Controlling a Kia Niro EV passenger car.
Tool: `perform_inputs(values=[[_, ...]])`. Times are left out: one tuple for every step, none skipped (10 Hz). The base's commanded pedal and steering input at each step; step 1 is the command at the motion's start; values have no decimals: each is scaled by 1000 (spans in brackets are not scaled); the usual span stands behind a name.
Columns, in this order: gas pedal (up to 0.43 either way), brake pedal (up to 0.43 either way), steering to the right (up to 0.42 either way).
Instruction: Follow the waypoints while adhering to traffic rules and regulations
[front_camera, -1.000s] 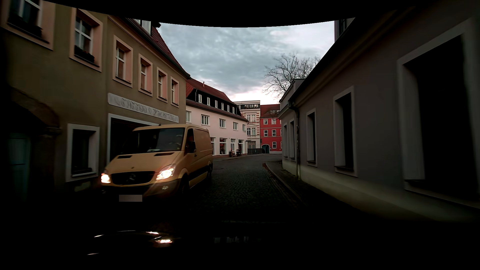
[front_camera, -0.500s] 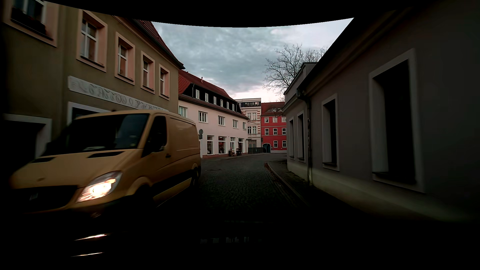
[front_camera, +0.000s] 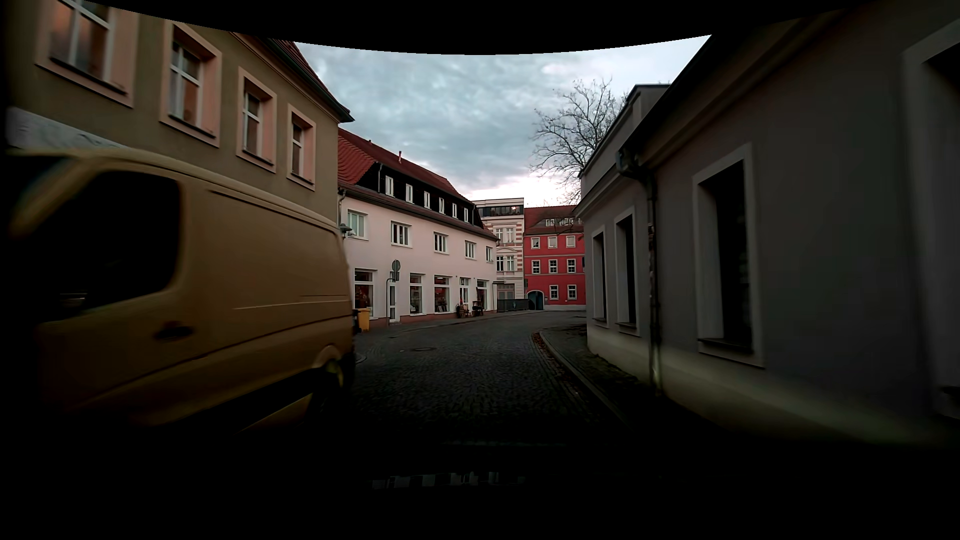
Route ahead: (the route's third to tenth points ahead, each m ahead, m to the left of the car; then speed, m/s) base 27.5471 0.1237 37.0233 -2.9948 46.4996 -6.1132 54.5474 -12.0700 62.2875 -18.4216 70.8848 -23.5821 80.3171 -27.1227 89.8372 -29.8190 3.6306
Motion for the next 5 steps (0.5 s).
perform_inputs(values=[[47,0,3],[59,0,-2],[59,0,-6],[59,0,-9],[59,0,-14]])
